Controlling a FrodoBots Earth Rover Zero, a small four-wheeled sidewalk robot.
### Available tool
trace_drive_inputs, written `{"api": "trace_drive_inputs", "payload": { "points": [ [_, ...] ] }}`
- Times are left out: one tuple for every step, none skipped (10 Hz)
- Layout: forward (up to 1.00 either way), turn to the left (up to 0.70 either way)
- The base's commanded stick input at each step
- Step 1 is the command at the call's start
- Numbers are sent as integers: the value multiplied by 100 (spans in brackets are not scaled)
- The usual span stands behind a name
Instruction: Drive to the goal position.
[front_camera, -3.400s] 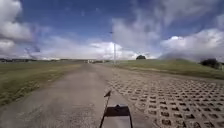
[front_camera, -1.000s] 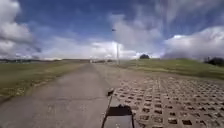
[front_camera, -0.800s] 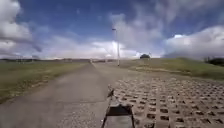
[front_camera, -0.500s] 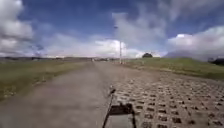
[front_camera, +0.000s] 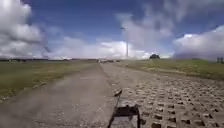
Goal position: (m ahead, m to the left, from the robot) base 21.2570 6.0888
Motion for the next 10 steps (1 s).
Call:
{"api": "trace_drive_inputs", "payload": {
  "points": [
    [85, 34],
    [85, 34],
    [85, 34],
    [85, 13],
    [85, 2],
    [85, 0],
    [85, 0],
    [85, 8],
    [85, 21],
    [85, 28]
  ]
}}
